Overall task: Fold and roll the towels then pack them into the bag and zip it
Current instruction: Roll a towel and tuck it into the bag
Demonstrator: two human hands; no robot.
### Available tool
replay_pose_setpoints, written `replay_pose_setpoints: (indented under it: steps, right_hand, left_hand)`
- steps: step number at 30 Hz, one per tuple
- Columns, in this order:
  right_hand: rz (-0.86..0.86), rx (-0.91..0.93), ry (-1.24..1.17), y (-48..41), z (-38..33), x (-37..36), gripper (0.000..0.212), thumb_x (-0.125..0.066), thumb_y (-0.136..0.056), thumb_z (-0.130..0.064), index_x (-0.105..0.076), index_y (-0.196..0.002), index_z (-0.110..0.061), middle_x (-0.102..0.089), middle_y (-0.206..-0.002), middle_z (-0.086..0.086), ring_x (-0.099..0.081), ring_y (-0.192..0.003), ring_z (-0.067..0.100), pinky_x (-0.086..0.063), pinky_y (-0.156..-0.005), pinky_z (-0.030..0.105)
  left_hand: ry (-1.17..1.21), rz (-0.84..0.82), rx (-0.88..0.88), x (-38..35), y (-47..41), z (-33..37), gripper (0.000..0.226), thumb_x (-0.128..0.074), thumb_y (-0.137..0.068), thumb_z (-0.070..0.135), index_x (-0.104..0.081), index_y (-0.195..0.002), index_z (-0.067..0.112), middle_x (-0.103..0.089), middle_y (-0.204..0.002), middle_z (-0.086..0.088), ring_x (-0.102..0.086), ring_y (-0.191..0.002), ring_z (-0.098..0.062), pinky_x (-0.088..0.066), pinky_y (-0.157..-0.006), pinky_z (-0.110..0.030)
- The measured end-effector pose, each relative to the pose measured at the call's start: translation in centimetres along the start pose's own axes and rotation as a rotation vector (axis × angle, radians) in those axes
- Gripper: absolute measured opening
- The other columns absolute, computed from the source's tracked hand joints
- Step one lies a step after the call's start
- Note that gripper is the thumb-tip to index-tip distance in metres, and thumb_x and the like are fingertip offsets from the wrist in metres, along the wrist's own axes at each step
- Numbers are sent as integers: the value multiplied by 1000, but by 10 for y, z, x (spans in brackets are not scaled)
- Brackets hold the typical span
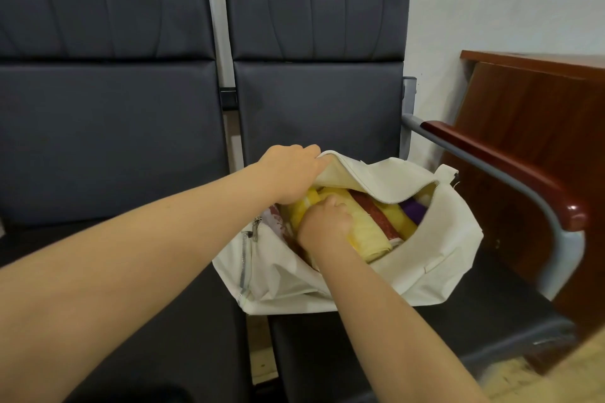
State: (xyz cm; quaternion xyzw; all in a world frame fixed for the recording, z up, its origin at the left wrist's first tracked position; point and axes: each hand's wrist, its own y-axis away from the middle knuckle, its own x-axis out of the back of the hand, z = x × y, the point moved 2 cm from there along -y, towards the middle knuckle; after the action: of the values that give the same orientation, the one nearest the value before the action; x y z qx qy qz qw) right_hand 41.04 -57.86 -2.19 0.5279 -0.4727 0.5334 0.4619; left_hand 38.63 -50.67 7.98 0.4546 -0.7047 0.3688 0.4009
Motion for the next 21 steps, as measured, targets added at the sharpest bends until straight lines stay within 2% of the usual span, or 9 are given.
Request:
replay_pose_setpoints:
  steps: [3, 5, 7, 10, 13, 15, 19, 20, 21]
  right_hand:
    - [-21, -43, -299, -14, 10, 9, 49, -55, -85, -25, -45, -129, -7, -56, -123, 14, -57, -108, 31, -50, -78, 35]
    - [-101, -31, -458, -22, 23, 23, 39, -57, -85, -21, -49, -119, -3, -62, -105, 10, -61, -93, 27, -46, -68, 33]
    - [-194, -32, -643, -26, 43, 40, 29, -61, -83, -18, -56, -108, -6, -61, -97, 7, -57, -89, 24, -47, -74, 33]
    - [-186, -15, -815, -33, 72, 64, 49, -62, -82, -15, -52, -130, -13, -58, -110, 6, -55, -93, 22, -47, -82, 33]
    - [23, 41, -513, -45, 96, 82, 55, -53, -89, -10, -39, -142, -15, -52, -131, 10, -55, -106, 27, -44, -80, 32]
    - [160, 43, -196, -49, 112, 88, 50, -47, -91, -7, -41, -139, -17, -47, -136, 10, -53, -115, 31, -43, -80, 40]
    - [487, -55, 443, -37, 138, 53, 35, -71, -73, -12, -63, -107, -14, -59, -97, 9, -58, -70, 29, -32, -57, 33]
    - [505, -54, 521, -33, 138, 46, 38, -74, -70, -16, -64, -106, -14, -59, -95, 8, -57, -67, 27, -32, -56, 31]
    - [397, -59, 536, -31, 136, 37, 44, -74, -73, -21, -60, -114, -14, -58, -103, 8, -59, -75, 28, -37, -59, 32]
  left_hand:
    - [21, 16, 37, 0, -3, -2, 50, -45, -89, 5, -35, -137, 16, -42, -116, -5, -45, -87, -22, -32, -54, -33]
    - [41, 41, 73, -2, -6, -3, 50, -46, -89, 5, -36, -137, 15, -41, -116, -4, -40, -85, -20, -31, -55, -33]
    - [40, 65, 98, -3, -10, -3, 52, -47, -90, 6, -35, -139, 15, -41, -117, -4, -40, -86, -20, -30, -53, -32]
    - [25, 112, 124, -2, -15, -7, 56, -49, -90, 7, -29, -141, 15, -41, -116, -3, -40, -84, -19, -27, -49, -31]
    - [30, 126, 147, -2, -18, -12, 59, -47, -89, 7, -25, -143, 16, -42, -116, -4, -41, -83, -20, -26, -49, -31]
    - [29, 127, 153, -3, -19, -12, 59, -46, -89, 5, -24, -143, 15, -41, -115, -4, -38, -80, -19, -23, -47, -30]
    - [26, 138, 137, -5, -18, -8, 60, -46, -88, 4, -25, -143, 13, -41, -110, -4, -38, -77, -18, -20, -43, -29]
    - [21, 142, 138, -6, -18, -7, 59, -47, -88, 4, -27, -142, 13, -41, -109, -4, -38, -76, -18, -20, -43, -28]
    - [20, 145, 142, -6, -18, -7, 58, -47, -87, 4, -28, -141, 13, -41, -107, -3, -38, -76, -18, -20, -43, -28]
